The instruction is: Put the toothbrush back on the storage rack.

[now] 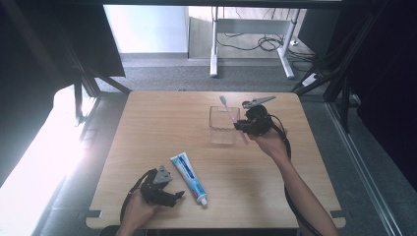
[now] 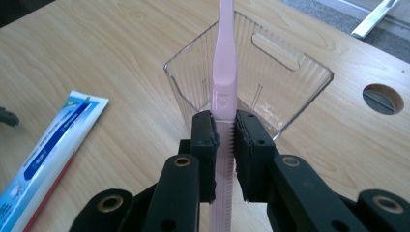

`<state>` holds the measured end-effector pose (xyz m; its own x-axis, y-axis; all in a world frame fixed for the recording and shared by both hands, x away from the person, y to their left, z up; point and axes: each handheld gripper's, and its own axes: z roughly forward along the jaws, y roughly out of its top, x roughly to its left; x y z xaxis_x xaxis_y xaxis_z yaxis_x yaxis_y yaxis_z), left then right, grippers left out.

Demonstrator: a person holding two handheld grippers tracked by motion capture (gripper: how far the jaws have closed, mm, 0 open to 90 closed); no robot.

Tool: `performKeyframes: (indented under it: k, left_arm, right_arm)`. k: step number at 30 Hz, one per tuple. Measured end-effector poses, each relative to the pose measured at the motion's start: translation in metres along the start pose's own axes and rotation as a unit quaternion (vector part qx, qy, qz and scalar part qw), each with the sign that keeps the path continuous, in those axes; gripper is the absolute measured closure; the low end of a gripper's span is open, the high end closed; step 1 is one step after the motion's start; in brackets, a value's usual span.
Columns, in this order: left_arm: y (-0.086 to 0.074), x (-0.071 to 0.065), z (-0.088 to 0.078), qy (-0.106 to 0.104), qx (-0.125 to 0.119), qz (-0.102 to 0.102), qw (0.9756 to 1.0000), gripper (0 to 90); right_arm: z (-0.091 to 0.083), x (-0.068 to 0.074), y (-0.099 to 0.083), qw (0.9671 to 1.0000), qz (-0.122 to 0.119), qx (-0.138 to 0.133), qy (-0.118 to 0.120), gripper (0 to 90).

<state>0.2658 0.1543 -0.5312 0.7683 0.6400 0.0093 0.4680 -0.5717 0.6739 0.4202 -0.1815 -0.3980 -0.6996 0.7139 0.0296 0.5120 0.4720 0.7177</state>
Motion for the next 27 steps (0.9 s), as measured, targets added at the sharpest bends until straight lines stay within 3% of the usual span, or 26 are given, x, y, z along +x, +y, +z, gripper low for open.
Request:
performKeyframes:
  k: [11, 27]
  left_arm:
    - [0.0, 0.0, 0.0, 0.001, 0.001, 0.0, 1.0, 13.1]
    - [-0.001, 0.0, 0.0, 0.002, 0.003, 0.002, 1.0, 13.1]
  right_arm:
    - [0.016, -0.001, 0.011, 0.9998, 0.01, -0.013, 0.015, 79.4]
    - [0.032, -0.007, 0.023, 0.999, 0.023, -0.036, 0.016, 79.4]
